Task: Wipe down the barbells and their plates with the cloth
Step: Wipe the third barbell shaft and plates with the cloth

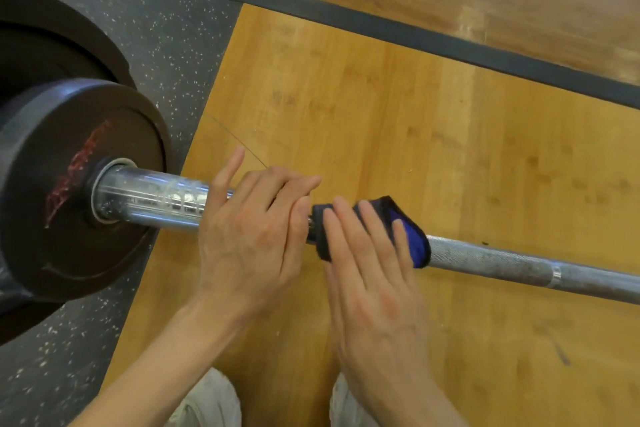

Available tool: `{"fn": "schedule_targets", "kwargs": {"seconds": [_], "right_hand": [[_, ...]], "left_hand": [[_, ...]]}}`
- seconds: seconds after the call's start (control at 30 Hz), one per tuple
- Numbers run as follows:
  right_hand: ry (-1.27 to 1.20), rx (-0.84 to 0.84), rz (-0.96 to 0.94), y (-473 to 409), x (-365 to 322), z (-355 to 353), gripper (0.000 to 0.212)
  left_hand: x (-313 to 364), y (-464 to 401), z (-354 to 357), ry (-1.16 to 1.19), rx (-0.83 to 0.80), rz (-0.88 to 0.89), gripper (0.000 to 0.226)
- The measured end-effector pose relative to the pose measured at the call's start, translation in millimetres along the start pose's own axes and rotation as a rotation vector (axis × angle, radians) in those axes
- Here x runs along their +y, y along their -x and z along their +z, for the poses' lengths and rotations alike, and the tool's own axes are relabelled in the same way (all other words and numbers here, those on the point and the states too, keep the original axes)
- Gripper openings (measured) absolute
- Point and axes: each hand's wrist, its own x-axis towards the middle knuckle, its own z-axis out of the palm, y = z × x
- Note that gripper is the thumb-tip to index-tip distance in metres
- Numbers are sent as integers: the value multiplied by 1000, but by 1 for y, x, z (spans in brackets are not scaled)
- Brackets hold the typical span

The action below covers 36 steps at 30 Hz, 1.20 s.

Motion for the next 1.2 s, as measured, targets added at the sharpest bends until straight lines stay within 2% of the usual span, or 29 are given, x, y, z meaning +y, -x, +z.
{"fn": "schedule_targets", "kwargs": {"seconds": [0.1,0.2,0.27,0.37,0.4,0.43,0.5,0.53,0.57,0.63,0.67,0.77,0.8,0.9,1.0,1.07,1.13,1.17,1.2], "right_hand": [[-41,57,32,-18,-8,6,33],[143,38,33,-62,-2,-1,24],[214,21,7,-64,-4,0,26],[75,42,60,-17,-13,7,24],[45,30,64,-2,-16,4,30],[48,21,60,5,-17,2,36],[14,17,75,-8,-14,1,32],[34,-22,100,-26,-15,-5,22],[106,-128,87,-44,-15,-10,13],[239,-371,-60,-66,-9,-13,11],[257,-357,-71,-66,-6,-12,8],[125,-39,87,-24,5,-9,34],[88,-7,92,-2,9,-8,39],[91,-23,151,11,13,-6,43],[182,-9,275,-44,6,-5,38],[262,-151,172,-58,10,-8,31],[204,-75,99,-37,21,-9,17],[124,-41,114,-19,21,-11,16],[47,-29,135,-5,16,-15,28]], "left_hand": [[0,8,2,-1,29,8,50],[1,14,1,6,44,13,52],[1,15,0,11,52,19,51],[1,18,0,5,54,22,48],[1,18,0,2,55,22,47],[1,19,1,3,54,23,46],[0,22,1,8,54,28,46],[1,22,1,10,60,27,46],[1,22,1,8,68,25,48],[2,23,1,7,60,29,51],[2,23,1,4,58,32,52],[0,21,1,-1,63,34,50],[0,21,1,-4,65,33,50],[-1,21,3,-3,71,31,50],[0,19,4,-16,80,22,51],[0,17,5,-20,82,25,51],[0,14,4,-17,84,24,51],[0,13,3,-16,84,20,52],[1,12,4,-19,85,15,52]]}}
